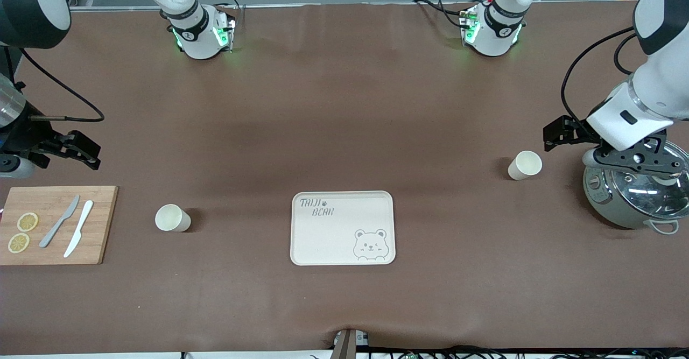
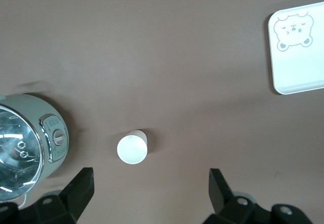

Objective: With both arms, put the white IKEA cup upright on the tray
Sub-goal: 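Reach the left gripper toward the pot cup while the right gripper reaches the board cup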

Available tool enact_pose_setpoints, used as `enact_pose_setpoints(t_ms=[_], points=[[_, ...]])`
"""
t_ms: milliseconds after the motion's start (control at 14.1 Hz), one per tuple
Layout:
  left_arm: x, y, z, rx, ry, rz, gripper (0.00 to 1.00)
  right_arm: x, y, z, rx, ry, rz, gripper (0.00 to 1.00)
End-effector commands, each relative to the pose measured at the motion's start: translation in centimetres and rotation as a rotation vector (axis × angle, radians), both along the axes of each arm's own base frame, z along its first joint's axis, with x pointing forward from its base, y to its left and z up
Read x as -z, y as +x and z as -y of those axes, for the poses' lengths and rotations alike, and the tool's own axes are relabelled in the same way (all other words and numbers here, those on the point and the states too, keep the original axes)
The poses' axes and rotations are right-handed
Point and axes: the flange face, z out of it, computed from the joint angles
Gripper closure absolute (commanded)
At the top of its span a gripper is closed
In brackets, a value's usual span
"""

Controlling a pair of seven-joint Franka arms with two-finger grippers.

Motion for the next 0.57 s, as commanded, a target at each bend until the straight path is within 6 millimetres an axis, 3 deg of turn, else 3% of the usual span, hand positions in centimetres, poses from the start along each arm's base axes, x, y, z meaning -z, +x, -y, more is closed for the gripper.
enact_pose_setpoints(t_ms=[0, 355, 497], points=[[-0.1, 0.1, -0.3, 0.005, 0.023, 0.007, 0.0, -0.5, -0.1, -0.3, -0.001, -0.01, 0.006, 0.0], [1.0, 0.0, -0.4, 0.028, 0.024, -0.014, 0.0, -0.5, -0.1, -0.3, 0.001, -0.01, 0.007, 0.0], [3.7, -0.3, -1.7, 0.018, 0.026, -0.037, 0.0, -0.5, -0.1, -0.3, -0.001, -0.01, 0.006, 0.0]])
